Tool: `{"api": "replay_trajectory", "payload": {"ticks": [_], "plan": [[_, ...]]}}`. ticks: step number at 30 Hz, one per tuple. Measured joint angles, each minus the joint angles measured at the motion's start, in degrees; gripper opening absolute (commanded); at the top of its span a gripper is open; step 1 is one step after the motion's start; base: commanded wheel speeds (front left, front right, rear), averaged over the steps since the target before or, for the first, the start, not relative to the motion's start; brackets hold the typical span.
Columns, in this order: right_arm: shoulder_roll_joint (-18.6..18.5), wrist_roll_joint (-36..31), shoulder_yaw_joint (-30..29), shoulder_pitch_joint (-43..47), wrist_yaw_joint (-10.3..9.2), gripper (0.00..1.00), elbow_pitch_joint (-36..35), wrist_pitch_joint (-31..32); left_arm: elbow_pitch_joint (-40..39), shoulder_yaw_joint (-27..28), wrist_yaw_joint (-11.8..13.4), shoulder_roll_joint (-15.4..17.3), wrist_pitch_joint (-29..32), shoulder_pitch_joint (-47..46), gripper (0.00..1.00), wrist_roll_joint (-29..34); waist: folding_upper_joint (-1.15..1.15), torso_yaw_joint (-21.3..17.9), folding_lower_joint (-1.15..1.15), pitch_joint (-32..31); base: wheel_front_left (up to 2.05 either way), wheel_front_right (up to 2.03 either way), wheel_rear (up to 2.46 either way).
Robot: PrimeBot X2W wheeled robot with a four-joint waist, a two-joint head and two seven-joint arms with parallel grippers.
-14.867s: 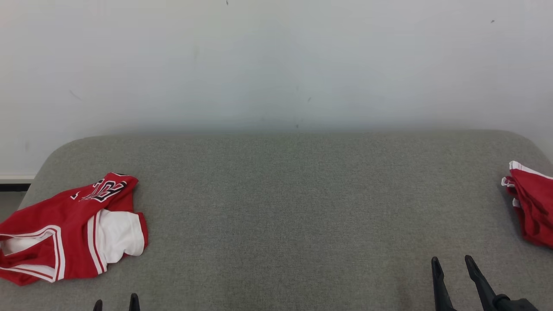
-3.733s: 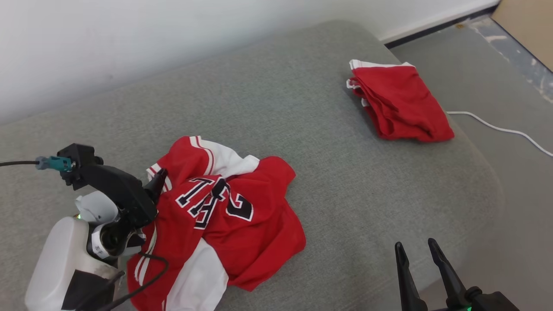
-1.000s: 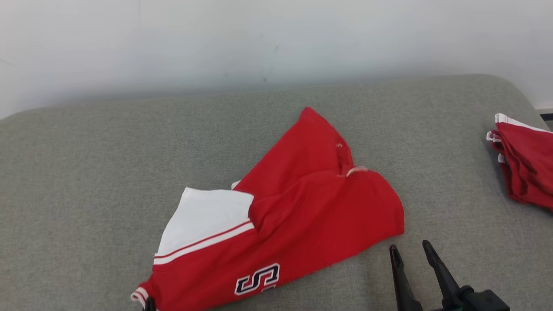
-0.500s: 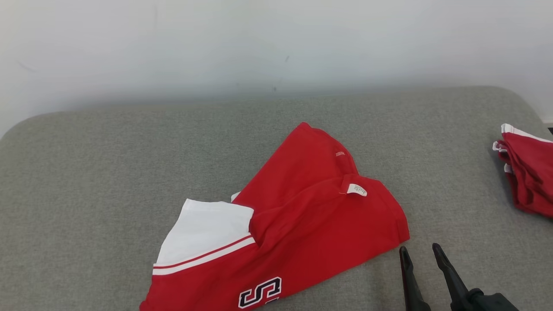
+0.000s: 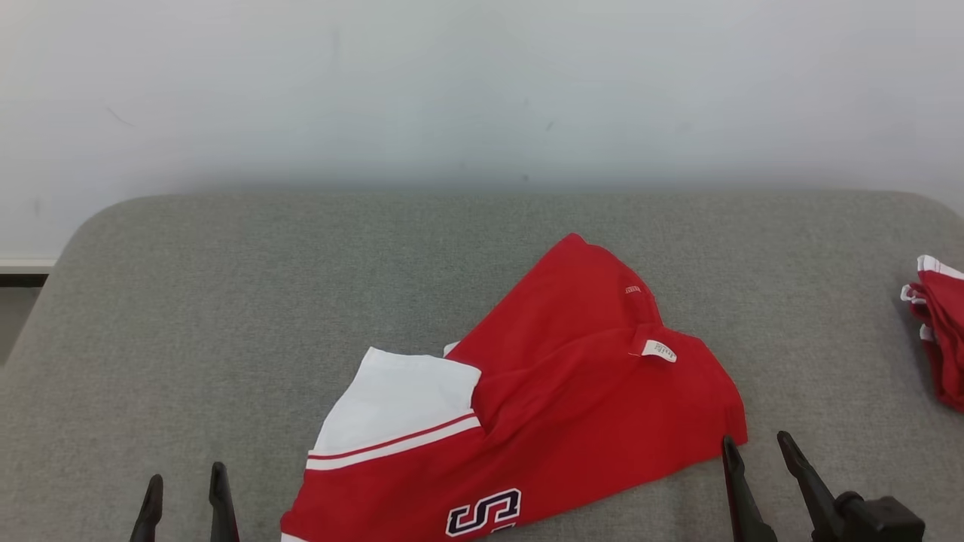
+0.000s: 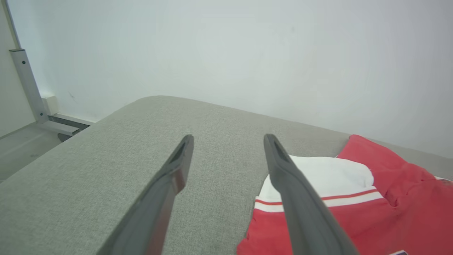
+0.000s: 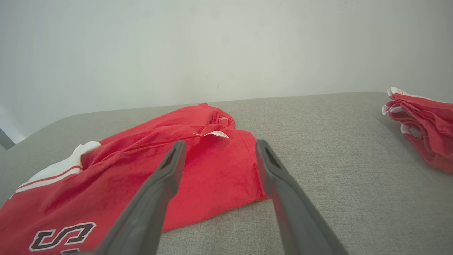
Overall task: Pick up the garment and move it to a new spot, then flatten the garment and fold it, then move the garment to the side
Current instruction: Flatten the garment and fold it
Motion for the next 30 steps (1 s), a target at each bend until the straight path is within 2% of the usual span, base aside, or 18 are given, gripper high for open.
{"api": "replay_trajectory", "payload": {"ticks": [4,7,12,18,23,27,30], "plan": [[-0.80,2.00,-0.58,-1.90,0.00,1.00,0.73,5.75,-2.59,0.90,-2.24,-1.20,0.01,1.27,1.00,2.63,0.00,0.63,0.00,-0.68,0.00,0.00,0.00],[-1.24,2.87,-2.05,-5.05,0.00,1.00,1.46,11.79,-2.61,1.33,-2.93,-1.77,0.01,1.79,1.00,3.35,0.00,0.64,0.00,-0.87,0.00,0.00,0.00],[-1.97,2.85,-5.65,-11.48,-0.01,1.00,4.06,27.41,-2.30,0.87,-3.68,-2.37,0.00,2.06,1.00,4.36,0.00,0.67,0.00,-0.78,0.00,0.00,0.00],[-0.98,2.55,-11.12,-19.20,-0.01,1.00,6.64,44.36,-2.37,-0.41,-3.77,-2.68,0.01,1.81,1.00,5.54,0.00,1.42,0.00,0.56,0.00,0.00,0.00],[-0.57,2.76,-14.17,-25.08,0.00,1.00,10.40,49.26,-2.23,-1.44,-4.03,-2.35,0.01,1.25,1.00,6.61,0.00,2.42,0.00,2.69,0.00,0.00,0.00],[-1.35,-0.76,-15.85,-27.85,0.00,1.00,14.17,50.94,-2.26,-2.99,-4.04,-1.56,0.00,0.16,1.00,7.22,0.01,3.58,0.01,4.56,0.00,0.00,0.00],[-1.24,-1.00,-16.67,-29.45,0.00,1.00,15.95,51.13,-2.34,-3.59,-4.05,-1.09,0.01,-0.21,1.00,7.27,0.00,4.59,0.01,5.84,0.00,0.00,0.00]]}}
